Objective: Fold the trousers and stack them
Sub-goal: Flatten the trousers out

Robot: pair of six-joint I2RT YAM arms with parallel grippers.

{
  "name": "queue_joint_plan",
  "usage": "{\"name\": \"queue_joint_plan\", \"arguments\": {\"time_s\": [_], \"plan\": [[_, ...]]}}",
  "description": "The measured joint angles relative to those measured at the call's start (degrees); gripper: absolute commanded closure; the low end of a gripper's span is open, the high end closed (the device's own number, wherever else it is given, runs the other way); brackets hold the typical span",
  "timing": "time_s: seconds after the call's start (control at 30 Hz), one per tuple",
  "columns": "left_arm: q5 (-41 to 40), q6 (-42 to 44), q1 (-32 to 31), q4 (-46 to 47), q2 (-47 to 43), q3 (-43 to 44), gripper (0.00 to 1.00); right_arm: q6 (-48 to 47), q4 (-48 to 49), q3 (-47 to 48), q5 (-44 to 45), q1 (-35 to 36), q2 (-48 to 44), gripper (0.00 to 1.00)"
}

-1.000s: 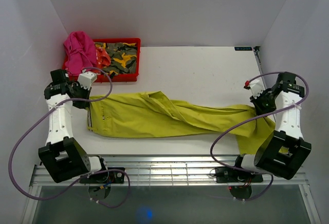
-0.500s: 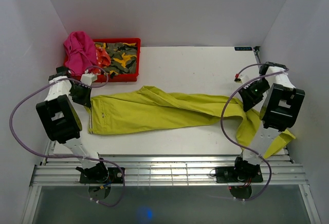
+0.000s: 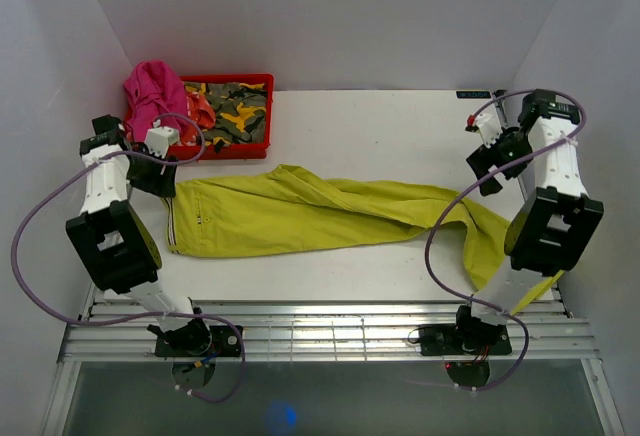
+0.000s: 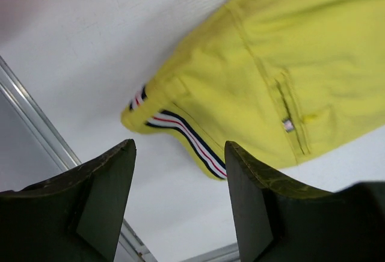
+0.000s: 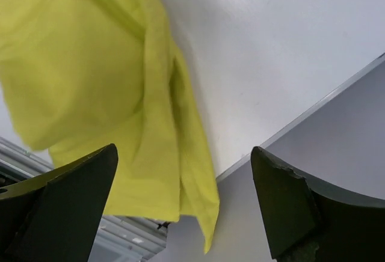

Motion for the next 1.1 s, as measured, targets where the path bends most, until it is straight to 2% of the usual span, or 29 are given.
{"name": "queue_joint_plan", "arguments": {"time_s": [0.07, 0.17, 0.3, 0.6, 0.73, 0.87, 0.93, 0.97, 1.0, 1.03, 1.1], "plan": [[1.16, 2.51, 0.00, -1.79, -4.79, -1.66, 0.28, -2.47, -0.09, -7.52, 1.73, -0.85, -8.09, 0.00], [2.99, 7.32, 0.00, -4.52, -12.41, -5.66, 0.28, -5.07, -0.66, -19.30, 3.91, -0.96, -20.04, 0.09], [4.79, 12.87, -0.35, -7.32, -18.88, -13.25, 0.28, -5.77, -0.92, -31.74, 5.35, -0.76, -28.52, 0.13], [4.39, 21.31, -2.40, -5.88, -21.03, -30.51, 0.29, -4.39, 6.21, -50.27, 9.35, -0.76, -28.57, 0.11], [2.80, 23.74, -4.28, -0.87, -23.34, -37.27, 0.28, -3.87, 10.56, -53.90, 10.86, -0.76, -27.65, 0.10], [0.76, 24.83, -5.79, 5.66, -23.69, -42.69, 0.28, -3.26, 15.17, -56.00, 12.63, -0.76, -25.53, 0.14], [-0.07, 24.76, -6.43, 8.41, -23.54, -43.87, 0.31, -2.78, 17.38, -56.85, 13.51, -0.76, -24.48, 0.19], [-0.46, 24.61, -6.75, 9.60, -23.21, -44.09, 0.33, -2.56, 18.08, -57.02, 14.08, -0.74, -24.28, 0.26], [-0.81, 24.39, -6.99, 10.69, -22.75, -44.13, 0.38, -2.47, 18.84, -57.16, 14.43, -0.74, -24.30, 0.30], [-1.09, 24.26, -7.17, 11.76, -22.12, -44.13, 0.43, -2.27, 19.76, -57.29, 15.02, -0.74, -24.33, 0.40], [-1.46, 23.74, -7.32, 13.18, -21.33, -43.85, 0.57, -2.14, 21.27, -57.51, 15.69, -0.74, -24.33, 0.51]]}}
